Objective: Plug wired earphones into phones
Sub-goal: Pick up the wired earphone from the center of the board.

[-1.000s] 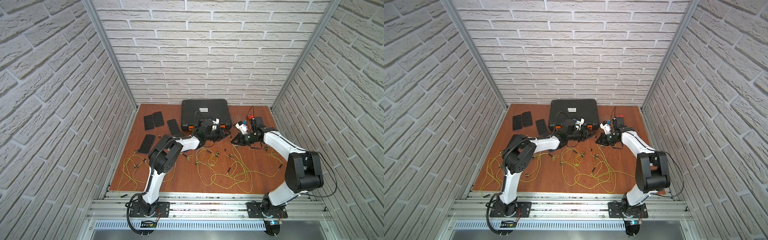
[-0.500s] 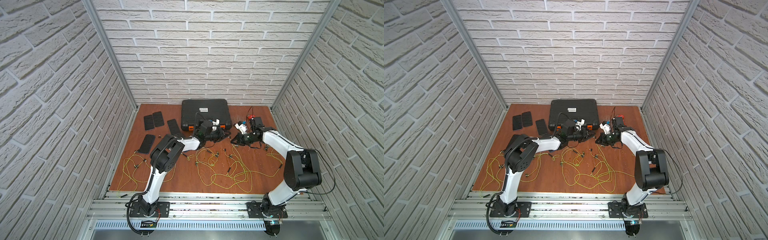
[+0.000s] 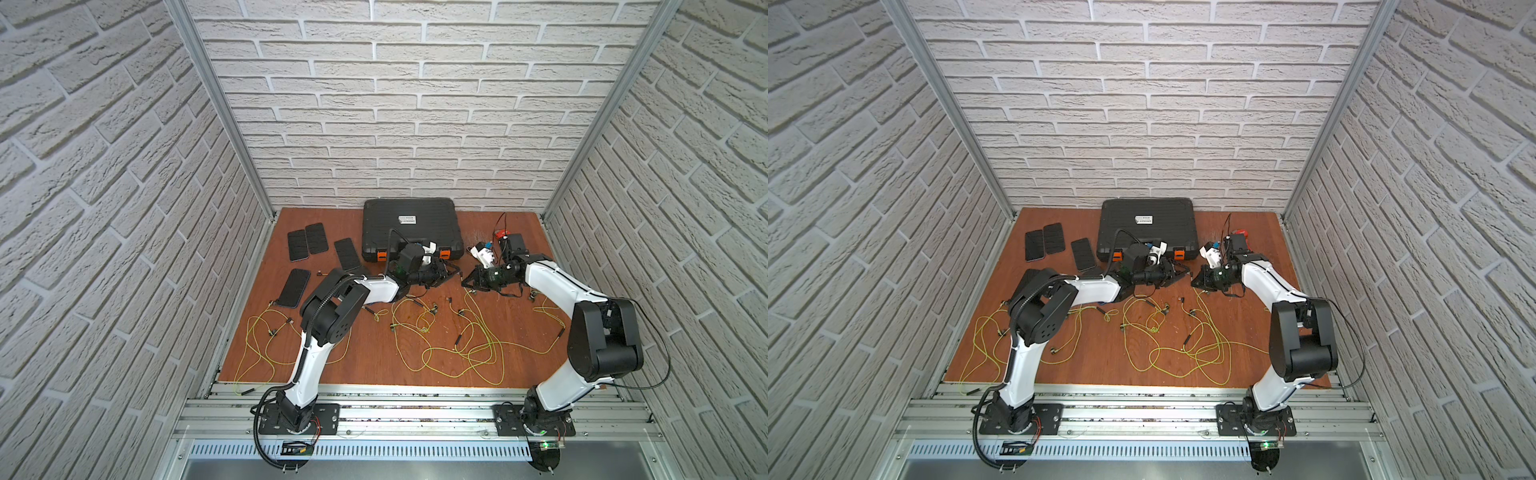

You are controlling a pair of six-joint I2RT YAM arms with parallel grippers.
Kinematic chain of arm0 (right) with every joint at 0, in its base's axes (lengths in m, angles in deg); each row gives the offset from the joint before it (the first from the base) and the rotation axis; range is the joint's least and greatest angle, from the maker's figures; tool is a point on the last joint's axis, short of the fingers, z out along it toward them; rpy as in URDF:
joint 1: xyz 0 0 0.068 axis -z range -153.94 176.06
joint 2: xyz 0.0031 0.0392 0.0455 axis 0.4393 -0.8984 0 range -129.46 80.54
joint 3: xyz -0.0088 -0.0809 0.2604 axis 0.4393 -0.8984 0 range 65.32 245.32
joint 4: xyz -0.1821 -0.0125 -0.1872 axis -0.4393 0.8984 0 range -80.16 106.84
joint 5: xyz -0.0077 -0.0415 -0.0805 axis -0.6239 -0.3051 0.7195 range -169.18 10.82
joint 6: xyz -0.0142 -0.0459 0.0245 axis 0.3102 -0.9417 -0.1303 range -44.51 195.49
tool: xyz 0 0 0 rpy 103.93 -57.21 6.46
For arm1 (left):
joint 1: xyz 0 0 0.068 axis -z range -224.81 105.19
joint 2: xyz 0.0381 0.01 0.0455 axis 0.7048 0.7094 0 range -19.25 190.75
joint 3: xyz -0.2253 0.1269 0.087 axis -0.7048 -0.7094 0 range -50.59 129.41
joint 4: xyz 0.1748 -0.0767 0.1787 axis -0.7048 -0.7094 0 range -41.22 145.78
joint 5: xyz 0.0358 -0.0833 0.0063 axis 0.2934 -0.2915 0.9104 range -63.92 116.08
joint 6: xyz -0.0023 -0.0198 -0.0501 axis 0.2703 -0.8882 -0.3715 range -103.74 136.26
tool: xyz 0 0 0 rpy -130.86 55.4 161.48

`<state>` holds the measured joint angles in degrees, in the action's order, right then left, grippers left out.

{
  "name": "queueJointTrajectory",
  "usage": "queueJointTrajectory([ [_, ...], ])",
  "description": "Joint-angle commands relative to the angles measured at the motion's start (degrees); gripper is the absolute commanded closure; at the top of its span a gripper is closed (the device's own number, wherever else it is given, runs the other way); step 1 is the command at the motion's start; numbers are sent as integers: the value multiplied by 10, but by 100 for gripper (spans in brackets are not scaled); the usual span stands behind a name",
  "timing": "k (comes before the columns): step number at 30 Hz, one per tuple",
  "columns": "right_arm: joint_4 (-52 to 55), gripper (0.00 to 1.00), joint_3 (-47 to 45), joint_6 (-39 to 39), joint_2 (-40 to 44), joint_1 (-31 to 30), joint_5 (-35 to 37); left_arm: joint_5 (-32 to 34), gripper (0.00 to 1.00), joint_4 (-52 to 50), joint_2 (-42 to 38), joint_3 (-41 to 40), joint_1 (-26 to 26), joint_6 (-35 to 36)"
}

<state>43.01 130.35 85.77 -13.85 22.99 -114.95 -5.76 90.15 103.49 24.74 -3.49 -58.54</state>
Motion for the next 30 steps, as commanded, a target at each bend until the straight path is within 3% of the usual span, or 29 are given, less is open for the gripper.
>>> queueJointTrajectory([
  [1, -13, 94, 23, 1, 2, -7, -9, -6, 66, 41, 5, -2, 0, -6],
  [11, -9, 94, 33, -1, -6, -11, -11, -3, 76, 53, 6, -7, -2, -14],
  [17, -5, 94, 28, -6, -10, -11, -7, 4, 64, 70, 0, -20, -7, -23],
  [23, -9, 94, 25, -6, -11, -12, -11, 3, 75, 84, 2, -24, -8, -30],
  [30, -9, 95, 23, -8, -14, -13, -22, 2, 78, 89, 7, -19, -8, -32],
])
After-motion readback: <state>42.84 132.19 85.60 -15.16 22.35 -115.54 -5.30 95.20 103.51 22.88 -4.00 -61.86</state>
